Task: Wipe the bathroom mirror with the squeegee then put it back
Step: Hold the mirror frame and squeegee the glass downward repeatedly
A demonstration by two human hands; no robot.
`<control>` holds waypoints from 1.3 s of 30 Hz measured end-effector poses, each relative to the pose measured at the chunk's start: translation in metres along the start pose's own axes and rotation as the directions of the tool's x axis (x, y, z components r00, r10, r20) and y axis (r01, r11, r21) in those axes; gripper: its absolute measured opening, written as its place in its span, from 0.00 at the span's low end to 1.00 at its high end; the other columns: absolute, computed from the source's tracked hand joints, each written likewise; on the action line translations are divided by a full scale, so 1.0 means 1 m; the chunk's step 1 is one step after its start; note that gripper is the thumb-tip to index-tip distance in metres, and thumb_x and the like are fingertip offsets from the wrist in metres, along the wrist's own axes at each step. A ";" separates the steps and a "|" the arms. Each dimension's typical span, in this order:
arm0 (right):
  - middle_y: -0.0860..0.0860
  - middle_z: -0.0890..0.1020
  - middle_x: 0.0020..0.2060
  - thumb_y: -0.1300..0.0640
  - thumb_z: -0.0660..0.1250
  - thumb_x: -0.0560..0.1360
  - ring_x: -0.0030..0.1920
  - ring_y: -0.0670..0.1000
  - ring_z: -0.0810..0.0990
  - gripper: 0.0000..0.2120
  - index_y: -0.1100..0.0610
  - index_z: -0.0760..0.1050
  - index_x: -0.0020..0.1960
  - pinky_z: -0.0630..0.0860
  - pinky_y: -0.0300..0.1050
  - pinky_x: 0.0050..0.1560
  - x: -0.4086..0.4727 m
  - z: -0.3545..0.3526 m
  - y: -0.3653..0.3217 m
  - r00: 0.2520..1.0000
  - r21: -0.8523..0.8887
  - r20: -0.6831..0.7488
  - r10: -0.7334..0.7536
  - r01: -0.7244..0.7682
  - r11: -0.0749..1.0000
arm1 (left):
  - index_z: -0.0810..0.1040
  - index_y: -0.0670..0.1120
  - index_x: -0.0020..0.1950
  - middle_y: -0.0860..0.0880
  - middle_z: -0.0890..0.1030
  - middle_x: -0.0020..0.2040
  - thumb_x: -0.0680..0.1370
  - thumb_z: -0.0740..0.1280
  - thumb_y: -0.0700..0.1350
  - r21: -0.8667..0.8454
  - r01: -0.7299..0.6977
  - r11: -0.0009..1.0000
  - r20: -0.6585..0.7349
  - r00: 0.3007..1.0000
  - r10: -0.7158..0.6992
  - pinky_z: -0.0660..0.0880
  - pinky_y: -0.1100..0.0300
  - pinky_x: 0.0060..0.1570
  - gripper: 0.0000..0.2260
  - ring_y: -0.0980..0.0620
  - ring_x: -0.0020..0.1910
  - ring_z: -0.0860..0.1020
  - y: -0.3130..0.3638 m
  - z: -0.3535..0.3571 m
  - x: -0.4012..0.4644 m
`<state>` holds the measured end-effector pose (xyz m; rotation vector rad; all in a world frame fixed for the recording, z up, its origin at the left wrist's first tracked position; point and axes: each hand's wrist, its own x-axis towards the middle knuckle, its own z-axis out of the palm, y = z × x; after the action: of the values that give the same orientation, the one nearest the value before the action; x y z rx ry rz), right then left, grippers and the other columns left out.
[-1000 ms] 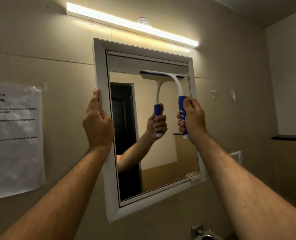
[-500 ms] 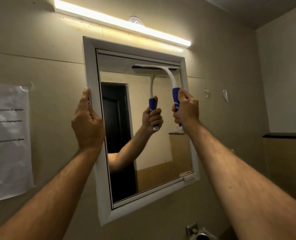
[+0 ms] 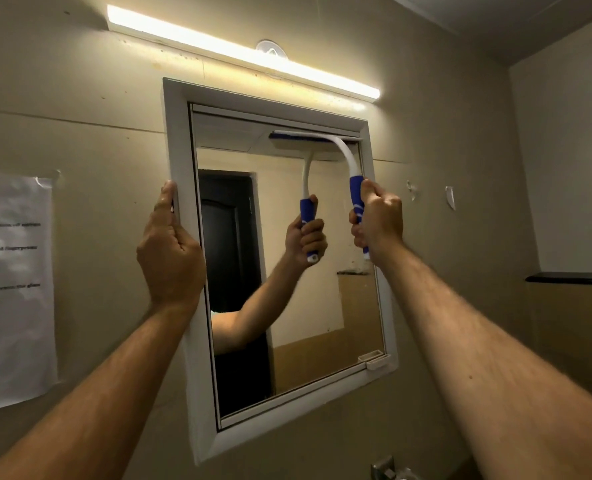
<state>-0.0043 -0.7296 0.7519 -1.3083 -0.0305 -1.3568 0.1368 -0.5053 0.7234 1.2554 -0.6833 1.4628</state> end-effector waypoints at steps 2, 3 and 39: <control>0.52 0.75 0.29 0.48 0.57 0.81 0.23 0.45 0.70 0.08 0.44 0.75 0.51 0.66 0.38 0.20 0.000 -0.001 0.004 1.000 0.015 0.016 0.021 -0.021 1.000 | 0.68 0.44 0.74 0.47 0.74 0.69 0.82 0.56 0.37 -0.003 0.011 1.000 0.014 1.000 -0.011 0.58 0.83 0.63 0.19 0.51 0.68 0.72 0.000 0.000 0.001; 0.52 0.75 0.29 0.47 0.57 0.81 0.23 0.45 0.70 0.09 0.46 0.75 0.55 0.66 0.38 0.20 -0.003 -0.003 0.009 0.999 0.021 0.015 0.035 -0.036 0.999 | 0.68 0.44 0.74 0.47 0.74 0.69 0.82 0.56 0.37 0.000 0.007 1.000 0.014 1.000 -0.007 0.58 0.83 0.63 0.19 0.51 0.68 0.72 0.001 -0.001 0.000; 0.47 0.76 0.24 0.43 0.57 0.80 0.23 0.46 0.71 0.12 0.45 0.76 0.55 0.68 0.38 0.20 -0.055 -0.042 0.089 0.996 -0.050 -0.033 0.085 -0.087 0.995 | 0.68 0.43 0.74 0.47 0.74 0.69 0.83 0.55 0.36 -0.038 0.030 0.999 0.007 1.000 -0.030 0.58 0.84 0.62 0.19 0.53 0.67 0.72 0.005 -0.005 -0.001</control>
<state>0.0136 -0.7488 0.6421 -1.3168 0.0814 -1.3110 0.1306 -0.5024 0.7218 1.2365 -0.6909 1.4158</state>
